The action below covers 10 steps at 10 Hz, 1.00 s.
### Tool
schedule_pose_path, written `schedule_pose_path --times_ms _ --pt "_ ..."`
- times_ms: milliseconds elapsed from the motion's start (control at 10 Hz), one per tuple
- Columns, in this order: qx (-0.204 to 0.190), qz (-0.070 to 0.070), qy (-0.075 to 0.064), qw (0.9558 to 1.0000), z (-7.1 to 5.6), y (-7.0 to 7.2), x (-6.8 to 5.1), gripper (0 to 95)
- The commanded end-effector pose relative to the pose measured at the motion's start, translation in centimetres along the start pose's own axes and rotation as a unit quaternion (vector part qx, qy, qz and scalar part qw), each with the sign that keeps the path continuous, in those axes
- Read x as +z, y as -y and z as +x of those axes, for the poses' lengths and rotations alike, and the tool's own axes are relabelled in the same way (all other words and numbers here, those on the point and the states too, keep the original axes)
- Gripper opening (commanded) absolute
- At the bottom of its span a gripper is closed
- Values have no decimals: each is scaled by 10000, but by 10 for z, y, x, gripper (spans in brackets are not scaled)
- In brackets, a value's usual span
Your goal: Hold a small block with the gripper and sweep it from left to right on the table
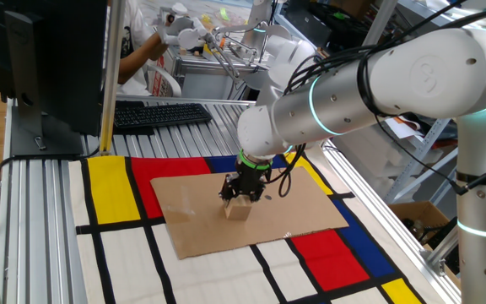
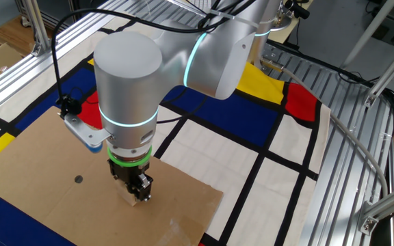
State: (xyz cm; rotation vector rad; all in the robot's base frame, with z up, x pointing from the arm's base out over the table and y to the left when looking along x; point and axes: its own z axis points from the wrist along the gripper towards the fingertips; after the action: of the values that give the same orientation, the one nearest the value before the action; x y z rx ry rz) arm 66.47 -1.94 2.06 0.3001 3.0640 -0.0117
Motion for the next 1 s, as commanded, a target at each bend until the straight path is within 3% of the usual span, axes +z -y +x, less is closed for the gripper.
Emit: schedule_pose_path --times_ms 100,300,1000 --pt "1 -50 46 10000 -2 -1 1 0" --pt "16 -33 -7 10000 -2 -1 0 0" --pt "-12 20 45 10000 -1 -1 0 0"
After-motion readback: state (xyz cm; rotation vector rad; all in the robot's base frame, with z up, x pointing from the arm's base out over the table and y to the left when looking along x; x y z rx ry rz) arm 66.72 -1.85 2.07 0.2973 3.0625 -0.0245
